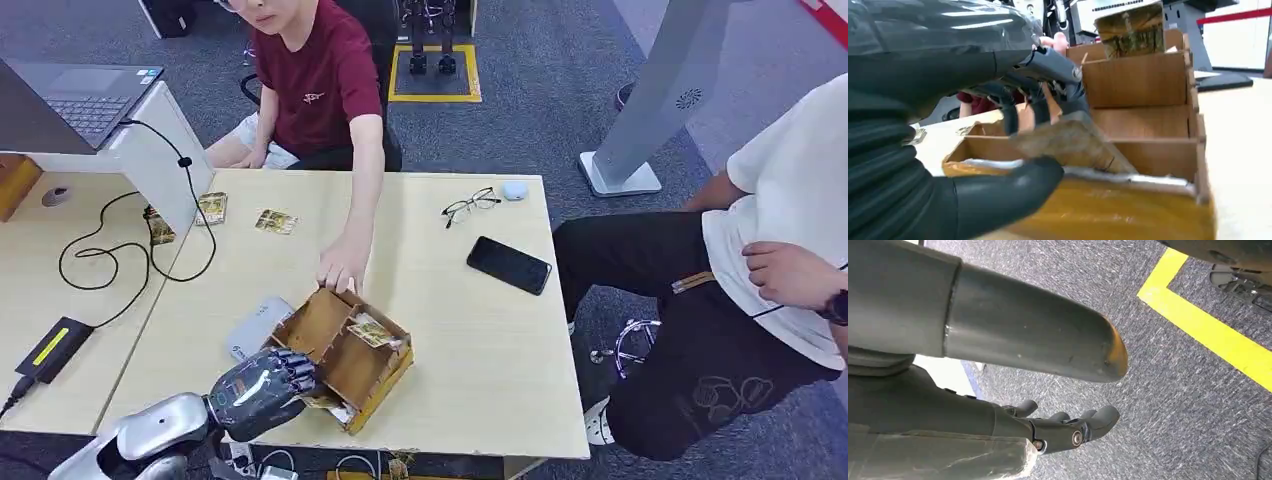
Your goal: Pass the card to the sensor for recognition and then transmit it.
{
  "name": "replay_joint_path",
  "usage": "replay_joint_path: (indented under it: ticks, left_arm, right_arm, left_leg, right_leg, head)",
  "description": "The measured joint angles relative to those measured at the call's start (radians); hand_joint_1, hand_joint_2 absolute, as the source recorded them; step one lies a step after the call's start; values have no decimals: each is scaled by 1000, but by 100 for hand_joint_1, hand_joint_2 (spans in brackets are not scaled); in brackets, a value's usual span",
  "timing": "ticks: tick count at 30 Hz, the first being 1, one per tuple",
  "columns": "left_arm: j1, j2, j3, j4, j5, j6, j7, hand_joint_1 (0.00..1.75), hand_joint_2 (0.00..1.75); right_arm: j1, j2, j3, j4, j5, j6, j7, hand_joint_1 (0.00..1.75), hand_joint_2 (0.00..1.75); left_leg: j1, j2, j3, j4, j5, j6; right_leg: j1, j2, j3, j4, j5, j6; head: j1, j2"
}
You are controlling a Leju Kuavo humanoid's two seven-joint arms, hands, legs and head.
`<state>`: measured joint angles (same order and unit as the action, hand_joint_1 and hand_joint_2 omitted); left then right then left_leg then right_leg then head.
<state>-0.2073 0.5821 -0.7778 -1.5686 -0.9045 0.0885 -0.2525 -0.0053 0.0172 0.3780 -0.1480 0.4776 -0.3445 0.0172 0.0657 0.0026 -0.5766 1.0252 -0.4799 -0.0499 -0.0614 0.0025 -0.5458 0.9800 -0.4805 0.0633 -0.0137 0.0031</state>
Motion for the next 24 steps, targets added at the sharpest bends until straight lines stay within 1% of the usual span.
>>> replay_joint_path:
  ticks: [15, 18, 21, 24]
  left_arm:
    - [4, 19, 6, 0, 31, -6, -7, 175, 175]
    - [12, 26, 17, -11, 43, 6, -8, 175, 175]
    - [12, 38, 39, -43, 58, 10, -18, 175, 175]
    - [3, 52, 87, -92, 68, 1, -18, 175, 175]
  right_arm:
    - [0, 0, 0, 0, -6, -4, -11, 0, 0]
    - [0, 0, 0, 0, -6, -3, -9, 0, 0]
    - [1, 0, 0, 0, -18, -2, -8, 0, 0]
    - [1, 0, 0, 0, -18, -1, -8, 0, 0]
  left_leg:
    - [0, 0, 0, 0, 0, 0]
    - [0, 0, 0, 0, 0, 0]
    - [0, 0, 0, 0, 0, 0]
    - [0, 0, 0, 0, 0, 0]
  right_leg:
    - [0, 0, 0, 0, 0, 0]
    - [0, 0, 0, 0, 0, 0]
    - [0, 0, 0, 0, 0, 0]
    - [0, 0, 0, 0, 0, 0]
  head:
    - [0, 0]
    - [0, 0]
    - [0, 0]
    - [0, 0]
